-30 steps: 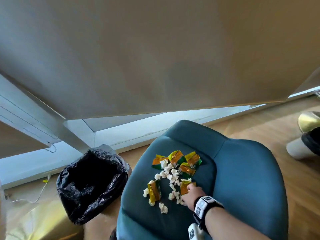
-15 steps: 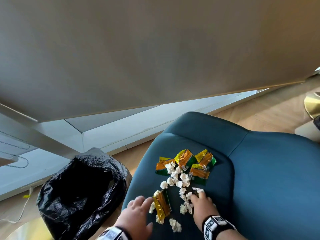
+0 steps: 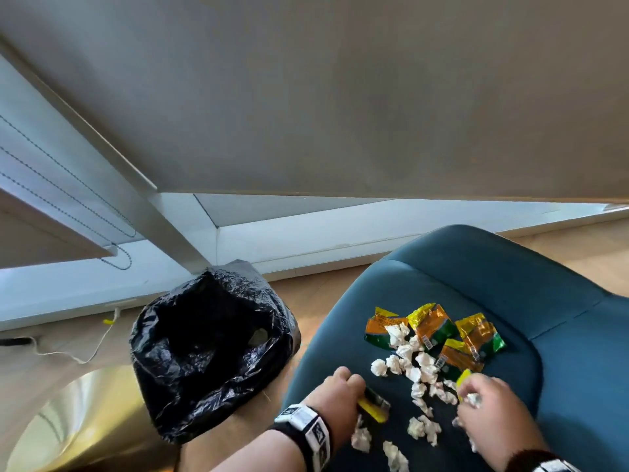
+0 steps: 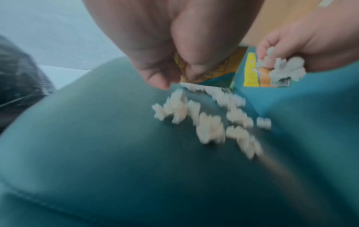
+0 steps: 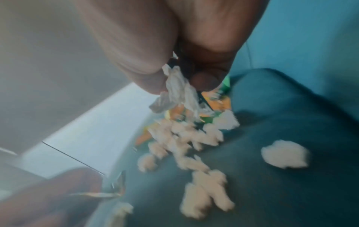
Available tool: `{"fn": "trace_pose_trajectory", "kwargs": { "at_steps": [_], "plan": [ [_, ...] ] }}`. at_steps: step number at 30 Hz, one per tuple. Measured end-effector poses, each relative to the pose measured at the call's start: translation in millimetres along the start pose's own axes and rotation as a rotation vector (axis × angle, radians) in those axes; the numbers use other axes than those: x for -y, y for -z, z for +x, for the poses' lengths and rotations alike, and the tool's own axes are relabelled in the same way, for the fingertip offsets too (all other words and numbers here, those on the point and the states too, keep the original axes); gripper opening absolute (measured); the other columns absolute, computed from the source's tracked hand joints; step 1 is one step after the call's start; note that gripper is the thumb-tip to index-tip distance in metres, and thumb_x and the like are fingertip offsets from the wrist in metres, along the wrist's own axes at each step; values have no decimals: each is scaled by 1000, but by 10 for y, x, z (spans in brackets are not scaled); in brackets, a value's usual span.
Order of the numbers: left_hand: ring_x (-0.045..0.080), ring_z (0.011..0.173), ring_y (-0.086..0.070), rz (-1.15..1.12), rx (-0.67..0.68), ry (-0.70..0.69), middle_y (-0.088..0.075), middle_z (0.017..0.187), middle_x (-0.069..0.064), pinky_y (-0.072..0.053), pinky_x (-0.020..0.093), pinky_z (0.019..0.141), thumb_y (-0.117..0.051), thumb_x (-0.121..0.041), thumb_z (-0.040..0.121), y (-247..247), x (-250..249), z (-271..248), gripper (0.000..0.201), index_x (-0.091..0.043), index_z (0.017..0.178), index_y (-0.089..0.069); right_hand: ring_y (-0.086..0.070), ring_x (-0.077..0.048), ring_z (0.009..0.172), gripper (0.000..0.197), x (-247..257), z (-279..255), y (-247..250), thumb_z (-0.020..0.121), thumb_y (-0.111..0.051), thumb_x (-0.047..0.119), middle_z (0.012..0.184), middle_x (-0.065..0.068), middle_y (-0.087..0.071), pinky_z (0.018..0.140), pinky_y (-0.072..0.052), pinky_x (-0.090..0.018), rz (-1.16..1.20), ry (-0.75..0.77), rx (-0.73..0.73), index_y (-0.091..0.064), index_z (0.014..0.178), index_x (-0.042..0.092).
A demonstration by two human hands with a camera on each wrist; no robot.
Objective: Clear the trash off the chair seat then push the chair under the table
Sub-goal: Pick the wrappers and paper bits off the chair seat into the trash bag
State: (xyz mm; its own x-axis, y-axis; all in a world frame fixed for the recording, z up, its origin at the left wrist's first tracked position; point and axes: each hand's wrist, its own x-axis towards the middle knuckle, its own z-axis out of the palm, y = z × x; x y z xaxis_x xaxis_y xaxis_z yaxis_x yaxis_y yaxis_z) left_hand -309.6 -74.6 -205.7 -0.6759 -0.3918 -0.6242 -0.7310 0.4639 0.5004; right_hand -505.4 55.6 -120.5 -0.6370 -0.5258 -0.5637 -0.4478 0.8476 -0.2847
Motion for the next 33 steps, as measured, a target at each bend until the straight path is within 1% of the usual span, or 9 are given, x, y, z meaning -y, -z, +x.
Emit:
{"fn": "trace_pose_trajectory", "kwargs": {
  "at_steps": [6,10,14,18,22,25,27,30,33],
  "plan": [
    [18,82,-55,-486,-486,73,-56,90,-4,-45,29,75,-50,-22,87,461,253,-330,8,-24,94,-53,-56,-12,66,20,836,-139,439,76,-66,6,83,-4,-64,56,-42,-30,169,108,-106,-63,74,25],
    [13,61,-51,-697,-752,372,-60,68,0,-40,31,64,-57,-27,92,754,875,-483,15,-19,80,-53,-56,-8,61,14,1616,-103,318,78,-67,10,75,2,-66,42,-39,-14,348,227,-12,-64,79,23],
    [33,69,-60,-743,-715,804,-63,67,7,-47,37,67,-47,-43,95,657,1668,-636,41,-10,76,-60,-60,-13,50,17,2252,175,-428,72,-69,2,70,-6,-67,55,-53,-26,541,193,219,-65,75,18],
    [40,84,-67,-797,-639,986,-72,83,18,-46,34,69,-42,-43,96,471,2251,-620,47,-4,84,-66,-63,-24,61,16,2654,454,-1149,69,-68,6,75,-9,-68,65,-59,-44,564,107,393,-64,78,18],
    [31,78,-72,-1003,-675,889,-76,78,8,-59,46,80,-60,-32,77,434,2377,-557,29,-23,103,-69,-66,-24,66,15,2851,550,-1564,76,-65,6,76,-7,-67,71,-61,-44,593,56,443,-63,79,20],
    [30,121,-57,-1083,-601,944,-61,132,13,-42,36,106,-66,-30,87,355,2241,-601,74,-16,150,-28,-68,-25,72,9,2929,589,-1854,66,-71,17,80,-11,-72,78,-61,-51,584,18,460,-66,71,22],
    [30,126,-52,-1081,-490,953,-52,142,15,-40,33,107,-63,-30,89,232,2164,-615,75,-12,151,-25,-72,-29,86,22,2968,619,-2060,62,-77,30,96,-15,-74,80,-60,-52,667,-19,500,-71,81,23],
    [26,108,-58,-997,-416,920,-62,128,12,-42,26,91,-62,-30,87,120,2085,-632,57,-13,138,-45,-55,-40,121,59,3084,545,-2234,84,-67,39,133,-7,-50,75,-59,-43,855,-127,629,-48,135,15],
    [20,101,-63,-908,-376,807,-70,111,5,-47,27,90,-61,-30,87,132,2015,-666,34,-19,119,-60,-55,-36,119,57,3039,449,-2233,90,-60,35,140,-13,-50,82,-56,-46,777,-92,641,-42,140,15]
  ]
}}
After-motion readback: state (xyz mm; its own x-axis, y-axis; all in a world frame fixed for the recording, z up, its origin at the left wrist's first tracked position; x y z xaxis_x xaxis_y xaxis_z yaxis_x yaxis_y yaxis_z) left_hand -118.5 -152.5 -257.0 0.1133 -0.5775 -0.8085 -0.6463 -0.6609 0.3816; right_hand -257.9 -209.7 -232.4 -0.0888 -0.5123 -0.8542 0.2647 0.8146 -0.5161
